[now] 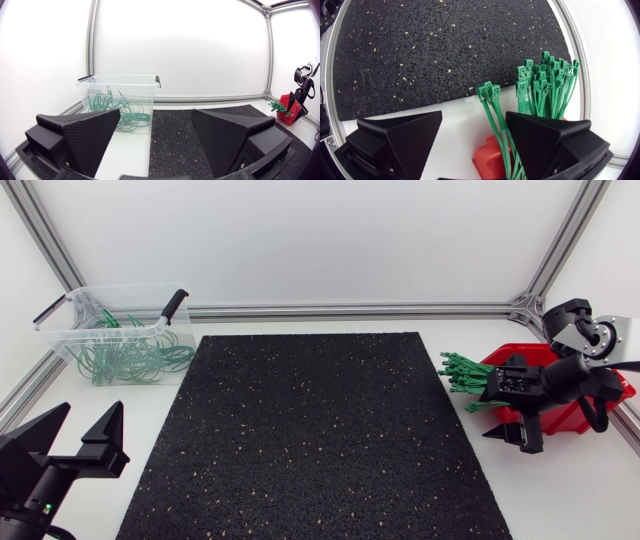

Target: Take a green cable tie from the red box, thread the tail through the head to close it, then place it in the transparent bin on the left.

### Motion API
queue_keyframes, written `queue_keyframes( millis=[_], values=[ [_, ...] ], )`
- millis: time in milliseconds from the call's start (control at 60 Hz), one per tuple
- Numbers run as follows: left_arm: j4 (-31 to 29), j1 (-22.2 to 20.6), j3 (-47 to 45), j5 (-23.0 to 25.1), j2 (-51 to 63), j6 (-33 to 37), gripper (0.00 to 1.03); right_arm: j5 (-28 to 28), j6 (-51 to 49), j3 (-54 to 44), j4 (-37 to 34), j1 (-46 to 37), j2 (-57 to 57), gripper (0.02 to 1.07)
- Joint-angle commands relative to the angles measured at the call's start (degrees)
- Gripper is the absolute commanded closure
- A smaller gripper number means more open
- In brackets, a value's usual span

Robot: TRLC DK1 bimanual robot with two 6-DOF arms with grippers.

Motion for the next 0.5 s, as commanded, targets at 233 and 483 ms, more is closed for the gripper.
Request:
queue_keyframes(
  millis=[233, 483],
  values=[
    [-1.4, 0.1, -2.2, -0.2, -0.1, -0.8, 0.04, 1.7, -4.6, -6.6, 0.5, 0.2, -9.2, 0.18],
    [-1.4, 0.2, -2.2, -0.2, -0.1, -0.7, 0.04, 2.4, -7.1, -9.5, -0.5, -0.2, -13.8, 0.18]
  ],
)
